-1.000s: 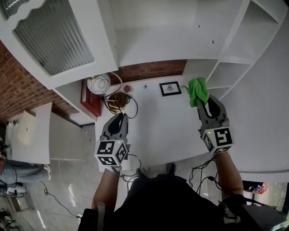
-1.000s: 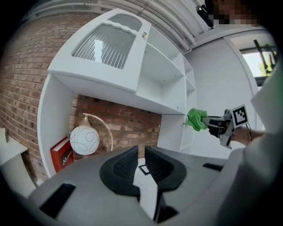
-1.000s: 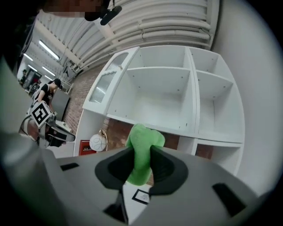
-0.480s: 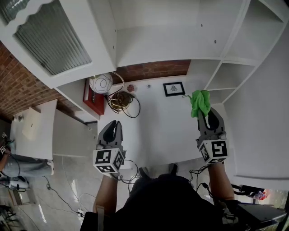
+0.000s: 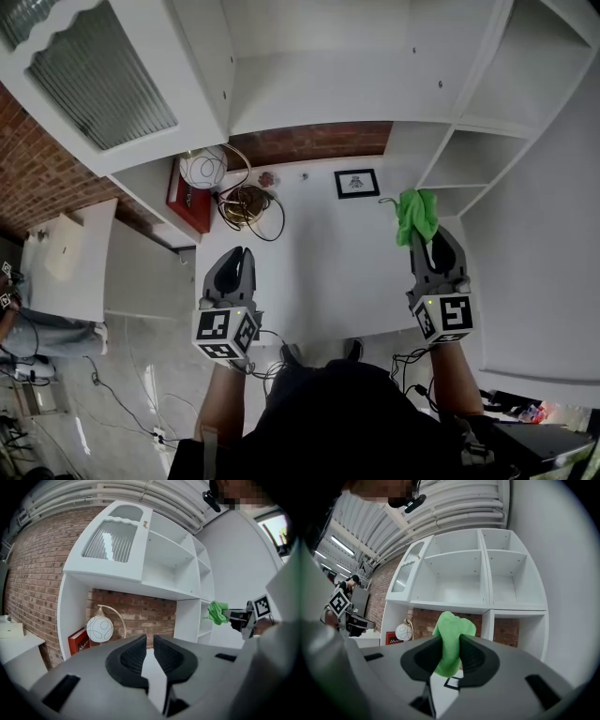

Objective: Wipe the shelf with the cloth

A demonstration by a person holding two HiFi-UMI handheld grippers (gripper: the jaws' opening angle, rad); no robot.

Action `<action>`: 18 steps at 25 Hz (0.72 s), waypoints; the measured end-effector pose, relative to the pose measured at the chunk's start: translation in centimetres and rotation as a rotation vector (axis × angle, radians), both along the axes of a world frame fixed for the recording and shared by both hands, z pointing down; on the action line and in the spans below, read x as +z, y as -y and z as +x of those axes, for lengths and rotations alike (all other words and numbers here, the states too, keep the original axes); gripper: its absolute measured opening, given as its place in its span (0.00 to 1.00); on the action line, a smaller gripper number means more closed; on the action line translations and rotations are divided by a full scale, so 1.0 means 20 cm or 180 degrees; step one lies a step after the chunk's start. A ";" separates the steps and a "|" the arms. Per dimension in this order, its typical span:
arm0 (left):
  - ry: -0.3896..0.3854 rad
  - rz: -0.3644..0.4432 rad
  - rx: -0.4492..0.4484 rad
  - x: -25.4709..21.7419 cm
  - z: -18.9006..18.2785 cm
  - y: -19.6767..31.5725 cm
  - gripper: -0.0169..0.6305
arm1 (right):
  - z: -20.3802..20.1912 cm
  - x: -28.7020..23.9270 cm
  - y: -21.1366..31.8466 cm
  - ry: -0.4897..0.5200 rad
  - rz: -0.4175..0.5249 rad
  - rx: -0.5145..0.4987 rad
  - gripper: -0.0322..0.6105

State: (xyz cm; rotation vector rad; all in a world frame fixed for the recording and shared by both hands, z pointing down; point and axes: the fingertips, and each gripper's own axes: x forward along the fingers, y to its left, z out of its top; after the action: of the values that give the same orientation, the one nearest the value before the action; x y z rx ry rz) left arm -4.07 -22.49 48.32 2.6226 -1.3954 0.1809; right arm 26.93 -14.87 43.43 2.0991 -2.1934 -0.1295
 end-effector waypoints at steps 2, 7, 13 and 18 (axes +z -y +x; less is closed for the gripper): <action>-0.0009 0.0001 -0.0025 0.00 0.01 -0.01 0.10 | 0.01 -0.01 0.00 -0.0004 0.0017 -0.0030 0.20; -0.0027 0.0018 -0.0043 -0.01 0.04 -0.01 0.10 | 0.03 -0.02 0.00 0.0012 0.0039 -0.0079 0.20; -0.0027 -0.0038 -0.0054 0.02 0.09 -0.03 0.10 | 0.08 0.02 0.01 0.0089 0.0001 -0.0121 0.19; -0.0015 -0.0036 -0.0073 0.03 0.11 -0.04 0.10 | 0.09 0.03 0.02 0.0088 0.0000 -0.0137 0.19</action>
State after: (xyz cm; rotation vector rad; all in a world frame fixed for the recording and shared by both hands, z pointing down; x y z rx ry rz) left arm -1.90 -21.74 48.90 2.5951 -1.4180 0.1791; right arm 28.82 -15.17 44.01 2.0666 -2.2550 -0.1043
